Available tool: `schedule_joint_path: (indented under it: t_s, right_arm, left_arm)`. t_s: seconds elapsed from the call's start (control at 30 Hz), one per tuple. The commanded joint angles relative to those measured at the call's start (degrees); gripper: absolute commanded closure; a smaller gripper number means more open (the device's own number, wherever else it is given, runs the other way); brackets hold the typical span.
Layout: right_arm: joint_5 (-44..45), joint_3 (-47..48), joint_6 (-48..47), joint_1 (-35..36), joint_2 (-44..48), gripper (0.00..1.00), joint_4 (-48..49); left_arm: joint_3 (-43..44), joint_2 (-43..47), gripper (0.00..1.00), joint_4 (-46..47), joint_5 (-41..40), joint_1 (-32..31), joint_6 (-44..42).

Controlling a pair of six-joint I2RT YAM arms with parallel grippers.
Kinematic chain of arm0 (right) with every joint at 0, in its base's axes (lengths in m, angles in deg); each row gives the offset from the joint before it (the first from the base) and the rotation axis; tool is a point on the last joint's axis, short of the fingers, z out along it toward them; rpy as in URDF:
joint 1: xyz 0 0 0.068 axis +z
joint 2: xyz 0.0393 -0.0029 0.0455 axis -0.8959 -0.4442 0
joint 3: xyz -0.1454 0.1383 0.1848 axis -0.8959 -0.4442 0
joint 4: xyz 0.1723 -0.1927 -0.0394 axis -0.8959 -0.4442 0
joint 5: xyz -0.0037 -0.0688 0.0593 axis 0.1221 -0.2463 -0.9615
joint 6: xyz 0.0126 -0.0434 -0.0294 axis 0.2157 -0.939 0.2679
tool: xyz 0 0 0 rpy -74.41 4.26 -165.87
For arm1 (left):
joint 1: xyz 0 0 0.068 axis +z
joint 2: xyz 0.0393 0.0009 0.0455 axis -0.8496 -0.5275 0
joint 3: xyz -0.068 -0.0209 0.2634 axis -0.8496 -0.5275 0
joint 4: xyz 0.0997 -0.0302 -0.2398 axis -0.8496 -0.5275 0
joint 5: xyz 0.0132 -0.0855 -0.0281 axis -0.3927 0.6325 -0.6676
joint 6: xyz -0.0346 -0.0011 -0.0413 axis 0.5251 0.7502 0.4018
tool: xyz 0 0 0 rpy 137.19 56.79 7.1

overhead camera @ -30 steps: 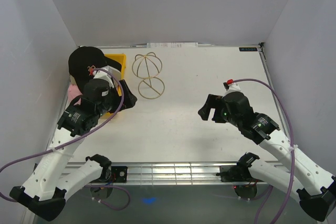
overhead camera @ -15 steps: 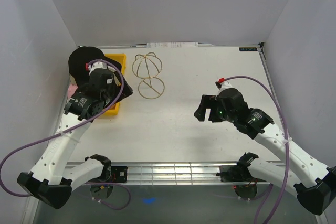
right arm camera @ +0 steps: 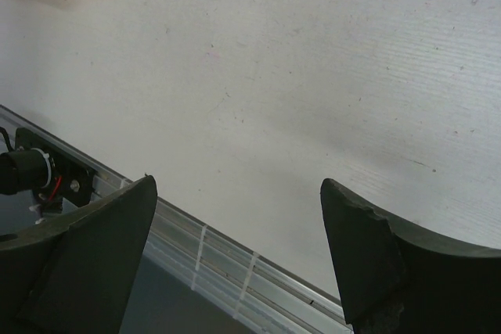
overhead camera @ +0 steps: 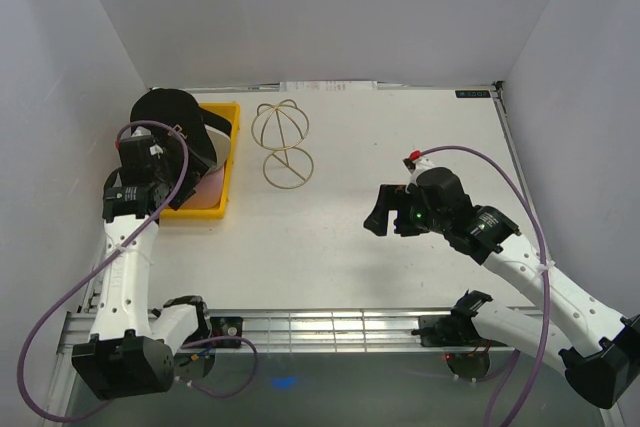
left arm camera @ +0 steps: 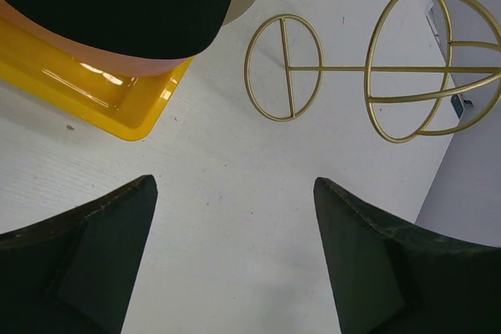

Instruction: Stack the hats

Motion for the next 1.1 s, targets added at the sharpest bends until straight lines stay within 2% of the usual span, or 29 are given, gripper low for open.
schedule_joint_path:
  t_s: [0.0,0.3,0.53,0.7,1.07]
  right_arm:
    - [-2.5,1.6,-1.4,-0.1,0.1,0.10,2.1]
    - [-4.0,1.1,-1.4,0.0,0.8,0.09,2.1]
    - [-5.9,1.3,-1.5,-0.1,0.7,0.09,1.4]
    - [-6.1,1.3,-1.8,-0.1,1.6,0.09,0.7]
    - [-6.9,2.3,-3.2,-0.1,1.6,0.09,-0.3]
  left_arm:
    - [-3.5,2.9,0.09,5.0,10.6,3.6,2.2]
    - [-12.7,7.6,0.12,12.0,12.4,7.6,10.2]
    - [-18.5,11.2,0.15,19.7,8.4,7.9,19.0]
    - [-21.9,14.1,0.20,21.4,5.2,8.0,24.4]
    - [-25.3,16.9,0.24,25.4,-0.1,7.9,29.6]
